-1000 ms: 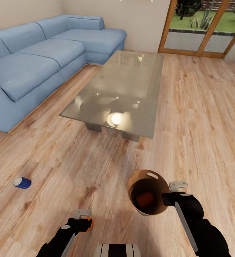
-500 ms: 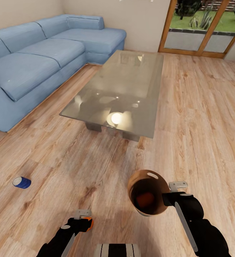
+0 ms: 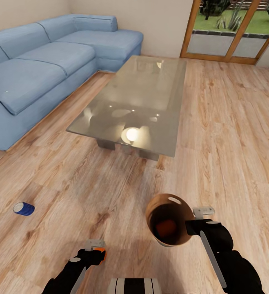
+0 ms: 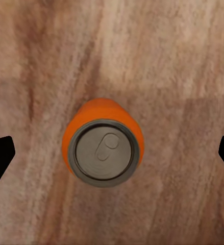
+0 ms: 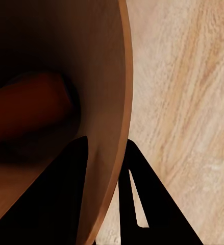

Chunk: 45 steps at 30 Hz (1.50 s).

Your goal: Put the three can of soda from the living room inside the tash can in the kitchen.

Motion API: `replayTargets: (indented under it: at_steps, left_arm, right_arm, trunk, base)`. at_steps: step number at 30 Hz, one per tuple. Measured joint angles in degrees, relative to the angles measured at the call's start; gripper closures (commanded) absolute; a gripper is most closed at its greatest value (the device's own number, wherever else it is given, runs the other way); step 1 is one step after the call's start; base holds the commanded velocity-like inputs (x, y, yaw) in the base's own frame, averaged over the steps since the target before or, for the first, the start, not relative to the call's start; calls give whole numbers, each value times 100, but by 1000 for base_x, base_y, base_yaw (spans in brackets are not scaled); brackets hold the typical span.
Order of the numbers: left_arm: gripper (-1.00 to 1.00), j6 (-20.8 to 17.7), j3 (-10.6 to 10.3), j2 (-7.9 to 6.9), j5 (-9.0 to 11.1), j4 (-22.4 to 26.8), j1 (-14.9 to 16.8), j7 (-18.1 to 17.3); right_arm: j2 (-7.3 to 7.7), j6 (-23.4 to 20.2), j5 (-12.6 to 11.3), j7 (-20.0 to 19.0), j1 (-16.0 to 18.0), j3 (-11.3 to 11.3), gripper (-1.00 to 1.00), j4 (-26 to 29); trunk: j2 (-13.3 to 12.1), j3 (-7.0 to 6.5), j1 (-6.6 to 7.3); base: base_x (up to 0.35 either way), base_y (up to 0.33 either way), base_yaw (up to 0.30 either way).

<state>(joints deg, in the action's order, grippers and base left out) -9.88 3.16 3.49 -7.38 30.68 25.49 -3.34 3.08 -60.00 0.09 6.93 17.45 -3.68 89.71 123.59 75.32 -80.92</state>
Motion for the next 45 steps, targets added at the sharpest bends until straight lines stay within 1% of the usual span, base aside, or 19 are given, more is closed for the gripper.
replayTargets:
  at_steps: [11,22,38,45]
  left_arm:
    - [-100,-6,0,2,0,0,0,0]
    - [-100,-6,4,3,0,-1,0,0]
    - [-100,-6,3,2,0,0,0,4]
    - [-100,2,3,3,0,-1,0,0]
  right_arm:
    - [1,0,12,1,-4,-3,100,1]
    - [0,0,5,1,-1,-2,100,2]
    - [0,0,14,0,-6,-6,100,1]
    - [0,0,10,0,-4,-4,100,2]
  trunk:
    - [0,99,0]
    - [0,133,0]
    - [0,271,0]
    - [0,310,0]
  base:
    - [0,0,-72]
    - [0,0,-25]
    - [0,0,-94]
    - [0,0,-20]
